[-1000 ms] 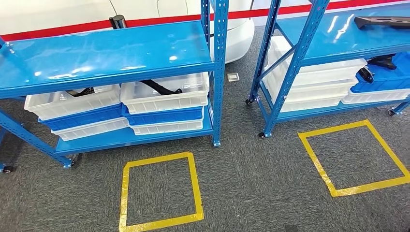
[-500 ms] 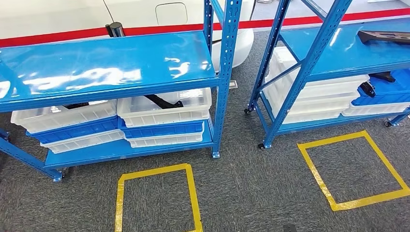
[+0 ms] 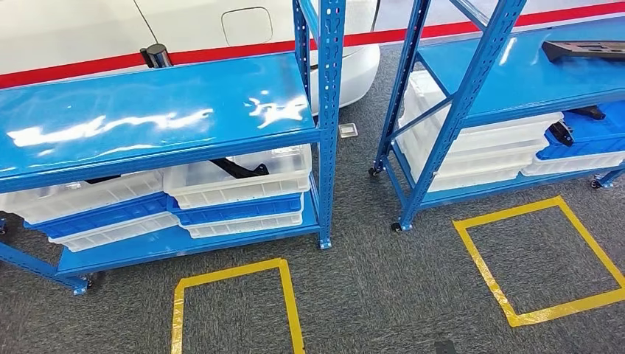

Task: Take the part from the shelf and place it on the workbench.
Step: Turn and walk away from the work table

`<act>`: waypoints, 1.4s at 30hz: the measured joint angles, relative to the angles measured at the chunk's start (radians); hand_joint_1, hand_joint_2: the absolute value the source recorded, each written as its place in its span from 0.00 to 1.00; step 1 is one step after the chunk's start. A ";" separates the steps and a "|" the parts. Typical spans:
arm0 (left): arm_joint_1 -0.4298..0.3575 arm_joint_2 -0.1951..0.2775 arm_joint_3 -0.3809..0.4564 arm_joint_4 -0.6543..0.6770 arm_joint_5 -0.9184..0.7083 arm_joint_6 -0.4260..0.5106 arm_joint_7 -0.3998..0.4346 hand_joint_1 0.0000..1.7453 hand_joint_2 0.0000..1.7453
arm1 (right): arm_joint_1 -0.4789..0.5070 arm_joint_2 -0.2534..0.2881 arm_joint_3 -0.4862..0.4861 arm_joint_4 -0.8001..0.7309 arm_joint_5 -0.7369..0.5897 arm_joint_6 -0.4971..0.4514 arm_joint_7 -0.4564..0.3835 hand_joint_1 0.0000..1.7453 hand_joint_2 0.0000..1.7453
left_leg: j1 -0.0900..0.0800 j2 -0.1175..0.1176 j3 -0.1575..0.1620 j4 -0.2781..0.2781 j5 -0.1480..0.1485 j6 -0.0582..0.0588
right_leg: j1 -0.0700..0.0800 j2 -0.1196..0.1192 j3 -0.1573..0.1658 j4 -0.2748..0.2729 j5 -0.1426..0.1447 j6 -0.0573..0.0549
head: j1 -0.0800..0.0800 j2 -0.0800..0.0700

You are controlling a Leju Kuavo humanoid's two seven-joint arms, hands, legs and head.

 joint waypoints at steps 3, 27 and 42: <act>-0.001 -0.001 0.000 0.000 0.004 0.003 -0.001 0.00 0.00 | -0.002 -0.001 -0.003 0.000 -0.006 -0.003 -0.034 0.00 0.00 | -0.008 0.000 0.044 -0.122 0.033 0.015 | 0.005 0.001 0.008 -0.001 -0.010 0.014 | 0.000 0.000; -0.002 -0.007 0.009 0.007 -0.003 0.021 -0.015 0.00 0.00 | -0.010 -0.044 -0.028 -0.001 0.026 -0.014 -0.170 0.00 0.00 | -0.025 -0.031 0.081 -0.152 0.059 0.080 | 0.003 -0.002 -0.113 0.260 -0.125 0.049 | 0.002 0.000; -0.002 -0.006 0.010 0.009 -0.006 0.020 -0.017 0.00 0.00 | -0.006 -0.047 -0.028 0.000 0.027 -0.017 -0.174 0.00 0.00 | -0.003 -0.001 -0.074 0.148 -0.072 0.001 | -0.003 -0.045 0.020 -0.018 -0.007 0.004 | -0.004 0.000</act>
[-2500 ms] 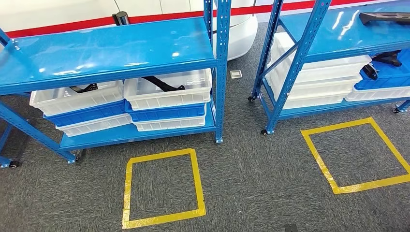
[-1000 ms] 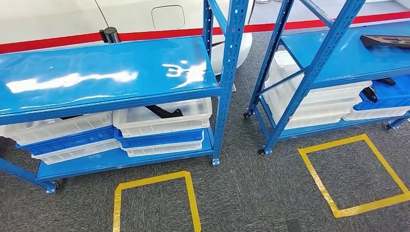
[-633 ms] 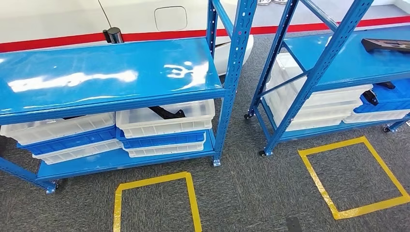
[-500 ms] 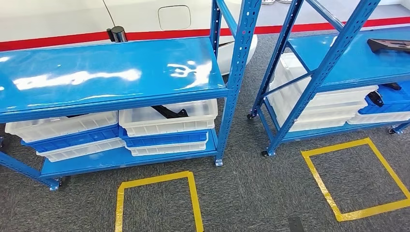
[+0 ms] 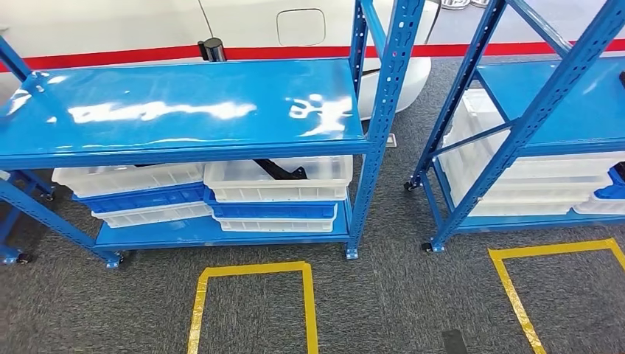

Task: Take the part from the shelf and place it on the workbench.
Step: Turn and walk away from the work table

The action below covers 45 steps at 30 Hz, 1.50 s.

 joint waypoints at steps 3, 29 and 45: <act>0.000 0.001 0.001 0.000 -0.001 0.000 0.000 0.00 0.00 | -0.001 0.000 0.000 0.000 0.000 0.000 -0.002 0.00 0.00 | 0.006 0.036 0.076 -0.164 0.096 -0.003 | -0.003 -0.029 0.010 0.000 -0.007 0.008 | 0.000 0.000; -0.007 0.008 0.001 0.006 -0.004 0.003 0.002 0.00 0.00 | -0.004 -0.008 -0.002 0.002 0.000 0.002 -0.021 0.00 0.00 | -0.004 -0.007 0.007 -0.053 0.022 0.001 | 0.003 0.025 0.009 -0.012 0.002 -0.006 | -0.004 0.000; -0.014 0.007 0.004 0.006 0.002 0.010 0.003 0.00 0.00 | -0.010 -0.010 0.000 0.004 0.011 0.006 -0.020 0.00 0.00 | -0.001 -0.028 0.125 -0.301 0.157 0.049 | 0.012 0.039 -0.094 0.274 -0.154 0.027 | 0.006 0.000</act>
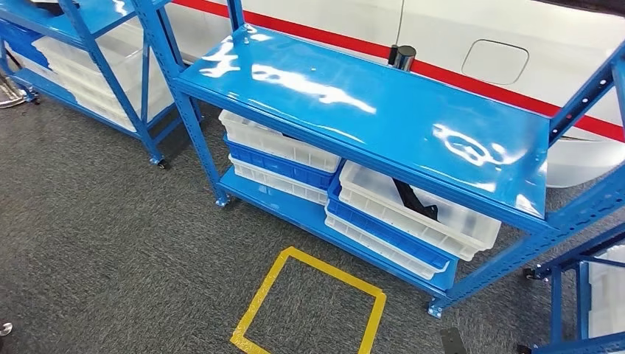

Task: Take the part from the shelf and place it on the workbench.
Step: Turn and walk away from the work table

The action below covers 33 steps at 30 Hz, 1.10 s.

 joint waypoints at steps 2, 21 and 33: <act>0.000 0.000 0.000 0.000 0.000 0.000 0.000 0.00 0.00 | 0.000 0.000 0.000 0.001 0.000 0.000 0.000 0.00 0.00 | 0.000 -0.030 0.002 0.001 0.000 -0.001 | -0.001 0.005 -0.006 -0.016 0.028 0.015 | 0.000 0.000; 0.003 0.000 0.000 0.000 -0.012 -0.003 -0.001 0.00 0.00 | -0.005 0.007 -0.019 0.004 -0.031 -0.002 0.001 0.00 0.00 | 0.002 -0.073 0.013 -0.007 -0.006 -0.027 | 0.005 0.049 0.097 -0.277 0.150 -0.002 | -0.001 0.000; 0.003 0.001 0.000 0.000 -0.010 -0.009 0.000 0.00 0.00 | -0.005 0.009 -0.020 0.004 -0.031 -0.002 0.001 0.00 0.00 | -0.007 -0.072 0.012 -0.006 -0.007 -0.030 | -0.002 0.049 0.092 -0.278 0.149 -0.003 | -0.001 0.000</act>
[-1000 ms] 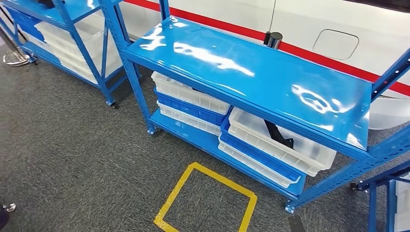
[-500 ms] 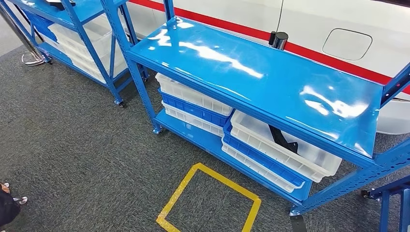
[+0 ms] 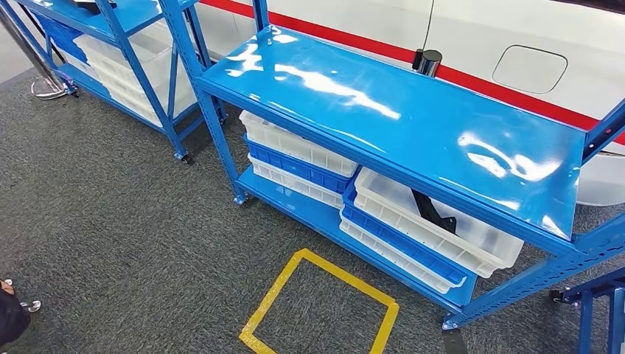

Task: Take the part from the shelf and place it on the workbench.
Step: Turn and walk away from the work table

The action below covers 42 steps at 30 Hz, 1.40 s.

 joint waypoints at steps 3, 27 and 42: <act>0.000 0.001 0.000 0.000 0.004 -0.003 0.000 0.00 0.00 | 0.000 0.000 0.000 0.000 0.000 0.000 -0.003 0.00 0.00 | -0.001 0.000 0.000 0.001 0.000 0.000 | -0.001 0.000 0.000 0.000 0.000 0.000 | 0.000 0.000; 0.000 0.002 0.000 0.000 0.004 -0.004 0.010 0.00 0.00 | -0.001 -0.001 -0.006 0.000 -0.003 0.014 -0.011 0.00 0.00 | -0.003 0.000 -0.001 0.004 -0.001 0.002 | -0.004 0.000 0.001 -0.001 0.001 0.001 | 0.000 0.000; -0.002 0.002 0.000 0.000 -0.002 -0.004 0.010 0.00 0.00 | -0.001 -0.001 -0.024 0.002 -0.015 0.019 -0.010 0.00 0.00 | 0.005 0.054 0.011 -0.018 0.007 0.039 | -0.001 -0.028 -0.117 0.234 -0.108 0.002 | 0.009 0.000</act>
